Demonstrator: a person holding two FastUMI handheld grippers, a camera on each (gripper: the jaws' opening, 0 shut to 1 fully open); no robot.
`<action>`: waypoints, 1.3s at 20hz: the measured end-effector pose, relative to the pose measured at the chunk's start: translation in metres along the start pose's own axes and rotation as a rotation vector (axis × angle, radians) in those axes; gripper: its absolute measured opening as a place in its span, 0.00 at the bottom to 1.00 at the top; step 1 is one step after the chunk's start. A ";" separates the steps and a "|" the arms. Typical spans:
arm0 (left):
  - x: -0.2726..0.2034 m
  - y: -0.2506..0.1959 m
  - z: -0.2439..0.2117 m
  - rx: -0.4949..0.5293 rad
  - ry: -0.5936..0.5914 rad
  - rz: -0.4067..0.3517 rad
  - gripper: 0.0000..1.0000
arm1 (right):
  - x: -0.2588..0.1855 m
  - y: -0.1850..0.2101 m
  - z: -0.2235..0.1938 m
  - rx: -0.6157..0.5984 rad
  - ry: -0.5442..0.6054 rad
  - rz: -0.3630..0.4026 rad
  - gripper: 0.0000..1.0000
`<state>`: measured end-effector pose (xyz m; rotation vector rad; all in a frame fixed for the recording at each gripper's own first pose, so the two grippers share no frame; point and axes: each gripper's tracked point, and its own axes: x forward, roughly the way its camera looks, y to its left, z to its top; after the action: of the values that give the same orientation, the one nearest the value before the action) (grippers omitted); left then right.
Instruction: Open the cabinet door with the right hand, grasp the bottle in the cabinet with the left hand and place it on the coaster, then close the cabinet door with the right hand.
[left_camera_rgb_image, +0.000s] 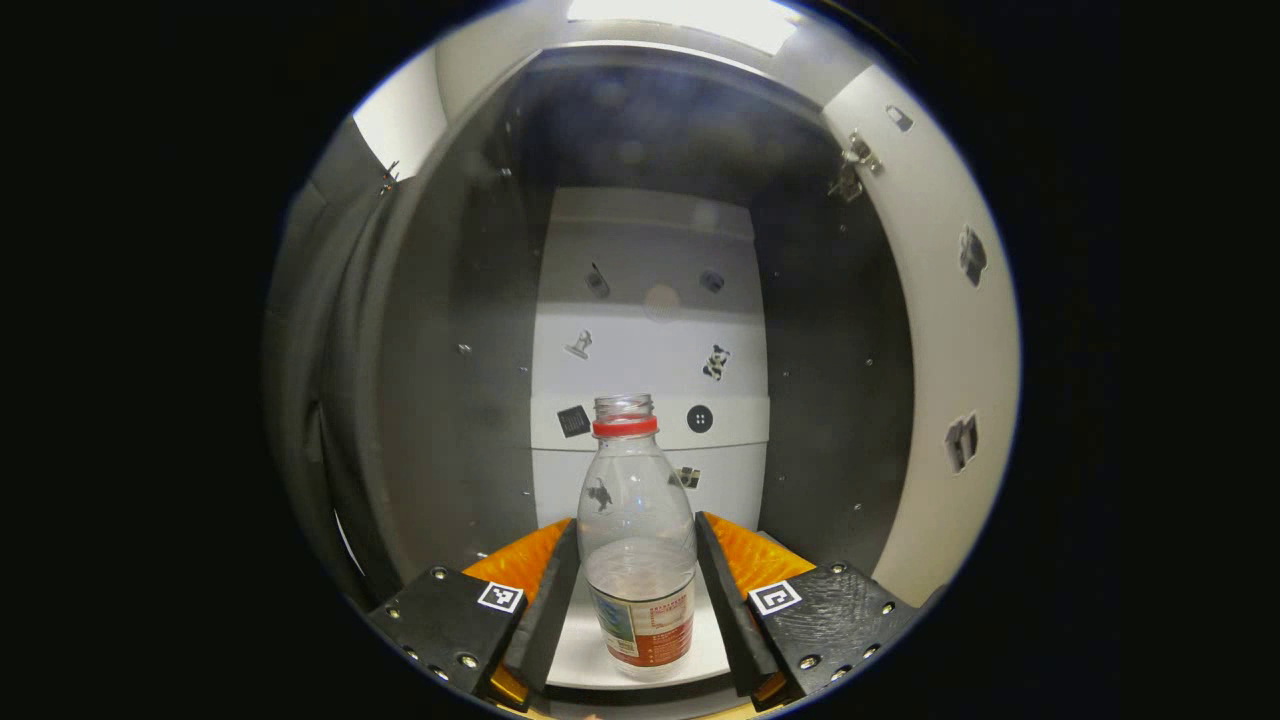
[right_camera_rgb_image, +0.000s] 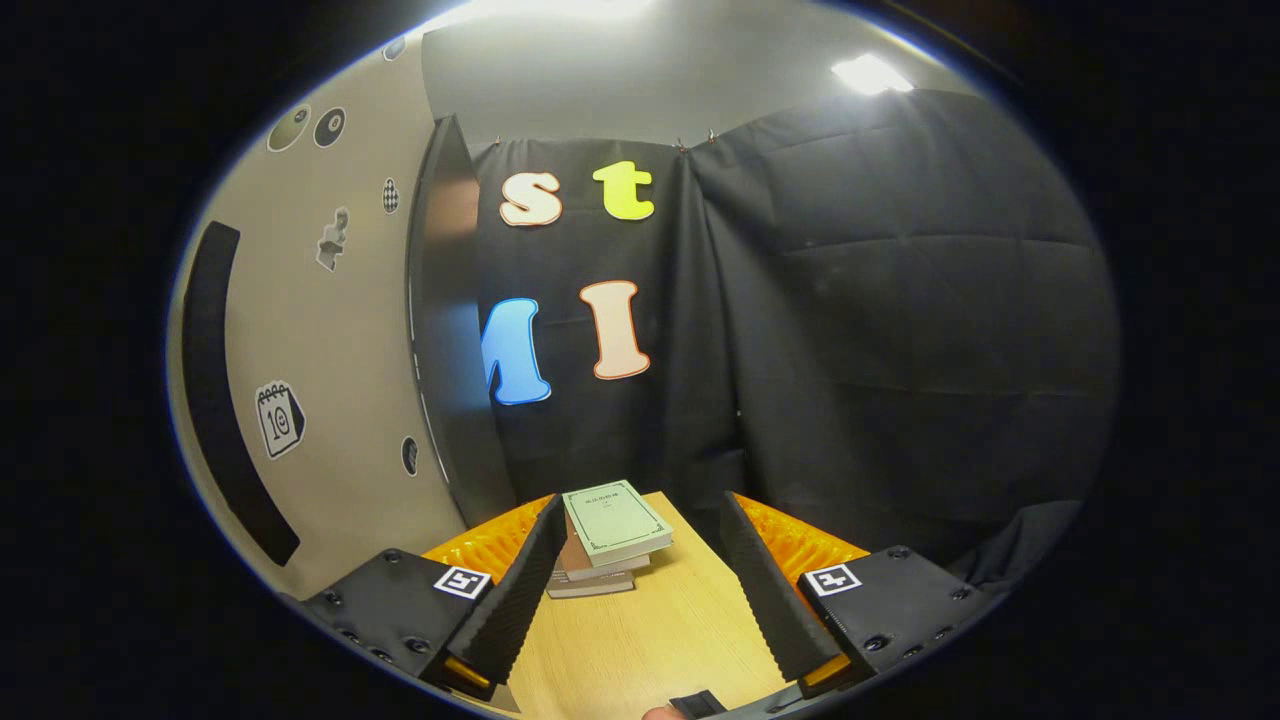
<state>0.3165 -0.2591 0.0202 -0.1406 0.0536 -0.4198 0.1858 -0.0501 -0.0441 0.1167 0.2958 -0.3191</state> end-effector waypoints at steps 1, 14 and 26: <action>-0.011 0.002 0.003 0.003 -0.006 0.011 0.64 | -0.001 0.001 0.000 0.000 -0.001 0.013 0.98; -0.166 0.050 -0.019 0.031 -0.020 0.170 0.64 | -0.021 0.026 0.003 -0.036 0.007 0.194 0.98; -0.266 0.074 -0.116 -0.018 0.045 0.215 0.64 | -0.037 0.038 -0.008 -0.079 0.038 0.234 0.98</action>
<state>0.0946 -0.0981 -0.0998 -0.1411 0.1161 -0.2075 0.1624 -0.0026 -0.0380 0.0784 0.3285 -0.0725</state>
